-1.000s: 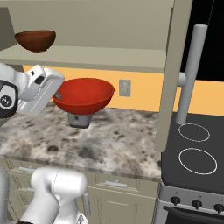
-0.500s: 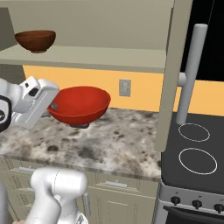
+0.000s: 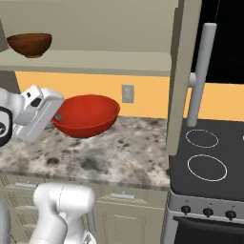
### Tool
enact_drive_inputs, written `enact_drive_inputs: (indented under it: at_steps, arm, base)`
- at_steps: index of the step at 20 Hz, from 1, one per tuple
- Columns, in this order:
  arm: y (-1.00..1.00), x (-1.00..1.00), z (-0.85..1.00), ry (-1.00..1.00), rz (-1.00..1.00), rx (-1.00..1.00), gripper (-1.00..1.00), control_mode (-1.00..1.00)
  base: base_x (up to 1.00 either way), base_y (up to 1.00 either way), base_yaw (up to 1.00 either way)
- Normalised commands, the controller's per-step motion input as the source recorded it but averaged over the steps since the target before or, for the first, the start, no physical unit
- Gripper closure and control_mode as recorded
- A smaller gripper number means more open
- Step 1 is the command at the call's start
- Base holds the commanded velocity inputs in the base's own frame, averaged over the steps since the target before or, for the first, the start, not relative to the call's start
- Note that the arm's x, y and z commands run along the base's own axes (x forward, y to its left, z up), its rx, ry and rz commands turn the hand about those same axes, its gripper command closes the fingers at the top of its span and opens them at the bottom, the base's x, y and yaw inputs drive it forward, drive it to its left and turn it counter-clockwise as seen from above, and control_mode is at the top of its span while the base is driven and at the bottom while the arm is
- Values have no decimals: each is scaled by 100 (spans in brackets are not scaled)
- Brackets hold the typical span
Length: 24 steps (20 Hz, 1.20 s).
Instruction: Pick up the bowls from the cabinet and place each bowl in front of a stool on the dining counter.
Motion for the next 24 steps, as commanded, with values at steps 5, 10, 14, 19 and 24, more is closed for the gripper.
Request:
enact_drive_inputs:
  at_steps: [5,10,14,19,24]
  arm:
    - [0,0,0,0,0,0,100,100]
    - [0,0,0,0,0,0,100,100]
    - [0,0,0,0,0,0,100,100]
    - [0,0,0,0,0,0,100,100]
    - [0,0,0,0,0,0,100,100]
  base:
    - [-54,-3,-53]
    - [-46,-25,-65]
    - [-34,-31,-68]
    - [-1,-49,-75]
    - [0,-49,-79]
